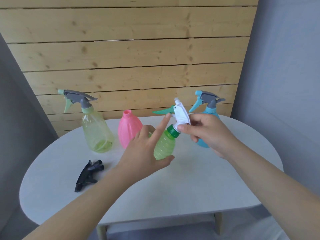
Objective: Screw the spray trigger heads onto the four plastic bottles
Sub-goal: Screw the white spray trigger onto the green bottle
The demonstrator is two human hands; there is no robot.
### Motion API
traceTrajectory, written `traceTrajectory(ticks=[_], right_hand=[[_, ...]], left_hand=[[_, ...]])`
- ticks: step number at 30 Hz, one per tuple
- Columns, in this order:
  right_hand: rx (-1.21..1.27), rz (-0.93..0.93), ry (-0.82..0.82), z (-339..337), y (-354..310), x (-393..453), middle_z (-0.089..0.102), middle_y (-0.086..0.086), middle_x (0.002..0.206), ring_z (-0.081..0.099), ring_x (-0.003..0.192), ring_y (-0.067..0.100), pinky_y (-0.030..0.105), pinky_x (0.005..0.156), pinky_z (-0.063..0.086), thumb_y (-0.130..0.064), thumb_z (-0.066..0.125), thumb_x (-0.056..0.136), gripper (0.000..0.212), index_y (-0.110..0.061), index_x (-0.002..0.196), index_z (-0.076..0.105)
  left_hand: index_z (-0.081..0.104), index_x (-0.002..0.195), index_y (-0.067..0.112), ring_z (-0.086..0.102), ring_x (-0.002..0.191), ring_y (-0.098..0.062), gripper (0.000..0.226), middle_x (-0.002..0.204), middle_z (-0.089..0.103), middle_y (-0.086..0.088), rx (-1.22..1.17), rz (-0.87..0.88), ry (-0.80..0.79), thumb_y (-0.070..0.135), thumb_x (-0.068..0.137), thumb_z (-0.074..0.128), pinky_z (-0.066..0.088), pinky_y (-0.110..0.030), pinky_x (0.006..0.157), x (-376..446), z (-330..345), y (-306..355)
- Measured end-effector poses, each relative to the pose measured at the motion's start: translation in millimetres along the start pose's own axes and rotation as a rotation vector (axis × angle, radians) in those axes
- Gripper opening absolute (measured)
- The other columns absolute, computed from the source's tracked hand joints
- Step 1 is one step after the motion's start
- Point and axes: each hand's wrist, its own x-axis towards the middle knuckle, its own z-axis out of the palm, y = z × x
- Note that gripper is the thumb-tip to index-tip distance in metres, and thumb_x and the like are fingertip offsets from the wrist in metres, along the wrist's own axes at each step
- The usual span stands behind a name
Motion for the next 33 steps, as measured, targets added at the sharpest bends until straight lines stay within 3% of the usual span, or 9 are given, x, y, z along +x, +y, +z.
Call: traceTrajectory(ticks=[7, 12, 15, 19, 22, 24, 27, 31, 33], right_hand=[[0.499, 0.113, -0.217, -1.5, 3.5, 10.2, 0.055, 0.003, 0.085, 0.045, 0.070, 0.011, 0.021, 0.060, 0.034, -0.021, 0.068, 0.070, 0.036, -0.003, 0.100, 0.065], [0.248, 0.044, -0.151, 0.3, 6.5, 16.1, 0.057, 0.005, 0.086, 0.041, 0.076, 0.021, 0.025, 0.063, 0.034, -0.030, 0.072, 0.072, 0.033, -0.007, 0.097, 0.066], [0.138, 0.012, 0.020, 9.0, 7.8, 17.9, 0.060, -0.007, 0.069, 0.046, 0.057, 0.009, 0.025, 0.060, 0.033, -0.044, 0.073, 0.064, 0.030, -0.021, 0.081, 0.067], [0.241, 0.060, 0.179, 24.3, 9.2, 19.0, 0.056, -0.008, 0.064, 0.046, 0.052, 0.009, 0.026, 0.059, 0.036, -0.050, 0.079, 0.054, 0.045, -0.016, 0.077, 0.061], [0.510, 0.078, -0.060, 20.3, 5.6, 18.9, 0.053, -0.001, 0.077, 0.043, 0.073, 0.015, 0.030, 0.073, 0.033, -0.034, 0.070, 0.067, 0.032, -0.013, 0.090, 0.064], [0.649, 0.099, -0.153, 13.5, 3.6, 20.2, 0.052, 0.003, 0.083, 0.042, 0.074, 0.015, 0.026, 0.069, 0.032, -0.019, 0.061, 0.077, 0.033, -0.006, 0.107, 0.059], [0.612, 0.028, -0.174, 11.5, 1.3, 19.9, 0.060, -0.006, 0.068, 0.047, 0.062, 0.007, 0.016, 0.059, 0.037, -0.015, 0.061, 0.078, 0.022, -0.004, 0.098, 0.062], [0.375, -0.036, -0.061, 22.1, 3.6, 18.5, 0.070, -0.015, 0.068, 0.064, 0.070, -0.002, 0.009, 0.062, 0.046, -0.022, 0.074, 0.070, 0.014, -0.019, 0.082, 0.068], [0.355, -0.019, -0.095, 21.3, 3.3, 18.6, 0.070, -0.013, 0.073, 0.064, 0.073, -0.002, 0.012, 0.068, 0.046, -0.024, 0.071, 0.075, 0.012, -0.018, 0.086, 0.070]], left_hand=[[-0.018, 0.139, 0.049, 0.050, 0.095, 0.014, 0.122, 0.107, 0.054, 0.017, -0.618, -0.279, 0.019, 0.047, 0.063, 0.078, 0.038, 0.002, 0.069, 2.9, 9.6, 13.5], [-0.025, 0.137, 0.046, 0.047, 0.093, 0.023, 0.131, 0.106, 0.053, 0.023, -0.596, -0.334, -0.018, 0.050, 0.059, 0.080, 0.036, 0.005, 0.066, 7.7, 3.3, 10.1], [-0.025, 0.138, 0.042, 0.046, 0.082, 0.028, 0.134, 0.098, 0.048, 0.031, -0.531, -0.390, 0.054, 0.051, 0.054, 0.080, 0.036, 0.005, 0.061, 9.4, 4.8, 17.2], [-0.019, 0.142, 0.034, 0.049, 0.078, 0.010, 0.137, 0.094, 0.045, 0.030, -0.405, -0.383, 0.174, 0.053, 0.051, 0.081, 0.038, -0.006, 0.058, 11.1, 10.6, 24.4], [-0.009, 0.145, 0.030, 0.048, 0.083, 0.009, 0.134, 0.097, 0.046, 0.029, -0.467, -0.414, 0.171, 0.053, 0.050, 0.082, 0.035, -0.002, 0.063, 14.6, 6.8, 21.1], [-0.005, 0.146, 0.034, 0.046, 0.098, 0.004, 0.133, 0.111, 0.051, 0.021, -0.554, -0.463, 0.118, 0.056, 0.047, 0.081, 0.034, -0.012, 0.076, 16.3, 2.8, 17.4], [-0.002, 0.146, 0.034, 0.048, 0.110, -0.002, 0.132, 0.122, 0.055, 0.015, -0.618, -0.447, 0.045, 0.057, 0.047, 0.082, 0.039, -0.025, 0.086, 14.6, -0.7, 17.3], [0.016, 0.143, 0.030, 0.058, 0.095, 0.009, 0.116, 0.105, 0.060, 0.022, -0.670, -0.432, 0.040, 0.048, 0.052, 0.085, 0.048, -0.009, 0.074, 10.8, 1.1, 22.1], [0.038, 0.136, 0.027, 0.061, 0.096, 0.005, 0.095, 0.106, 0.065, 0.018, -0.722, -0.439, -0.043, 0.045, 0.055, 0.085, 0.049, -0.014, 0.080, 11.9, -1.1, 21.3]])
